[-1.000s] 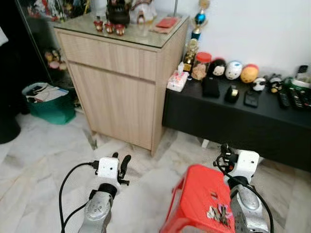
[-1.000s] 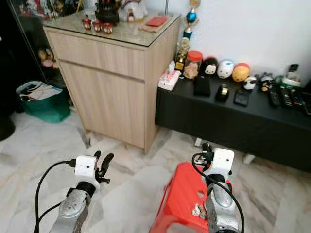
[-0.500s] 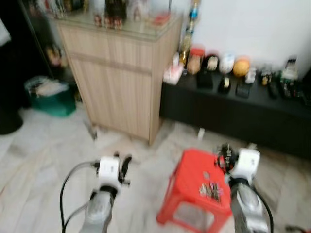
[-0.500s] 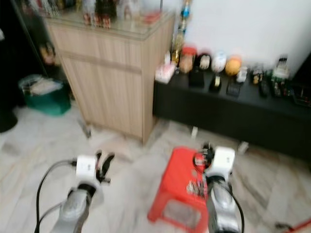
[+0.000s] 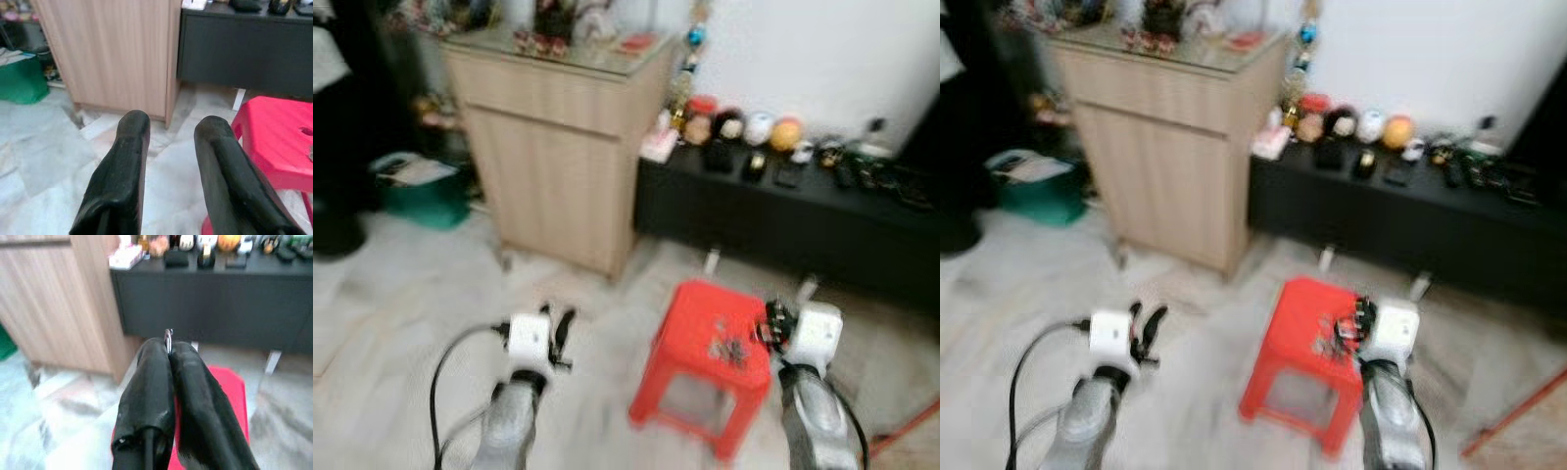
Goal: Hang keys on a hook
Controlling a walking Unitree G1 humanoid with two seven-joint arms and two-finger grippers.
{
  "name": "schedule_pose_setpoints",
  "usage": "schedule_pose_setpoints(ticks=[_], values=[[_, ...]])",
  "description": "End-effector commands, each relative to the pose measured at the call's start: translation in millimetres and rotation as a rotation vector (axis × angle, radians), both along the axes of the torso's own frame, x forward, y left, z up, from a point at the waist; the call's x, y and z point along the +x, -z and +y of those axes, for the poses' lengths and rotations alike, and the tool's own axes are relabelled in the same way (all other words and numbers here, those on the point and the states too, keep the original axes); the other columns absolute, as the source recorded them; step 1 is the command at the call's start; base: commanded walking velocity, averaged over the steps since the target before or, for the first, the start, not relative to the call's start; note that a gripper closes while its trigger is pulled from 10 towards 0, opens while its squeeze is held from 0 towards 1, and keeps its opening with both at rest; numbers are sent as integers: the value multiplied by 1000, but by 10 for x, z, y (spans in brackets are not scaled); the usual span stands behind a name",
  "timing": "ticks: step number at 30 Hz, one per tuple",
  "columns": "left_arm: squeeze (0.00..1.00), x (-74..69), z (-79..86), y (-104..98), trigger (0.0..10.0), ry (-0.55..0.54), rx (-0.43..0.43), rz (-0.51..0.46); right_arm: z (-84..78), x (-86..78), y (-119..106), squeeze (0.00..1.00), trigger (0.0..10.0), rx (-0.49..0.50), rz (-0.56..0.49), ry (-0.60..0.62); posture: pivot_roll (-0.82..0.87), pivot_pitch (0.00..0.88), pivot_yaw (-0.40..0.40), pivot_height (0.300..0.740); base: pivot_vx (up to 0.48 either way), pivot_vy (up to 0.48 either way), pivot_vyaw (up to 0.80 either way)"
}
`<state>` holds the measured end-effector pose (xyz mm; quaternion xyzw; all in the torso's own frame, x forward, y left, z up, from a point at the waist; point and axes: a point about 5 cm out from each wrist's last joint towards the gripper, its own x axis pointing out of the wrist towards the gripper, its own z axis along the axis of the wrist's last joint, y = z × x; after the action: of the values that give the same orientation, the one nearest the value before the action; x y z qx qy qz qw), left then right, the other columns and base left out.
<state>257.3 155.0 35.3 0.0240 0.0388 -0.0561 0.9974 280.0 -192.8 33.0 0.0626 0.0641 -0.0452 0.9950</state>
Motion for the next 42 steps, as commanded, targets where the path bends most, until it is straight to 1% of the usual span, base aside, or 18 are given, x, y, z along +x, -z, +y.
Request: schedule_pose_setpoints(ticks=[1,8,18,22,25,28,30,31,33,34,36,37,38,39,40,41,42], values=[[0,64,-16,-77,10000,11,6,-28,-7,39,-42,0,10000,6,-13,4,-23,0,-62,740,-289,0,-488],[0,65,-18,-80,10000,12,5,-29,-9,41,-34,0,10000,16,-5,6,-24,0,-62,740,-289,0,-800],[0,61,-17,-71,10000,12,11,-26,-17,47,-37,0,10000,17,-5,10,-23,0,-63,740,0,0,-800],[0,46,22,-29,10000,2,14,-8,-23,48,-47,0,10000,15,-16,18,-23,0,-63,740,0,0,-778],[0,35,63,14,10000,-7,28,14,-30,51,-57,0,10000,-7,-21,18,-21,0,-63,740,0,0,0],[0,22,116,65,10000,-19,39,39,-28,52,-60,0,10000,-5,-23,17,-21,0,-63,740,0,0,0],[0,4,195,127,10000,-39,51,69,-28,55,-63,0,10000,-6,-24,16,-23,0,-63,740,0,0,0],[0,4,195,127,10000,-39,51,69,-28,55,-63,0,10000,-6,-24,16,-23,0,-63,740,0,0,0],[0,-27,266,225,10000,-49,66,123,-27,58,-63,0,10000,-8,-25,16,-20,0,-60,740,0,0,0],[0,-27,266,225,10000,-49,66,123,-27,58,-63,0,10000,-8,-25,16,-20,0,-60,740,0,0,0],[0,-91,373,357,10000,-66,94,201,-25,64,-67,0,10000,-8,-28,17,-18,0,-56,740,0,0,0],[0,-91,373,357,10000,-66,94,201,-25,64,-67,0,10000,-8,-28,17,-18,0,-56,740,0,0,0],[0,-184,507,492,10000,-93,119,283,-24,73,-78,0,10000,-9,-34,18,-20,0,-51,740,0,0,0],[0,-263,594,584,10000,-114,132,341,-24,79,-86,0,10000,-8,-37,18,-20,0,-51,740,0,0,0],[0,-440,710,749,10000,-155,153,450,-20,78,-80,0,10000,-7,-36,19,-16,0,-46,740,0,0,0],[0,-440,710,749,10000,-155,153,450,-20,78,-80,0,10000,-7,-36,19,-16,0,-46,740,0,0,0],[0,-598,786,865,10000,-183,170,533,-12,78,-75,0,10000,-6,-36,19,-19,0,-42,740,0,0,0]])
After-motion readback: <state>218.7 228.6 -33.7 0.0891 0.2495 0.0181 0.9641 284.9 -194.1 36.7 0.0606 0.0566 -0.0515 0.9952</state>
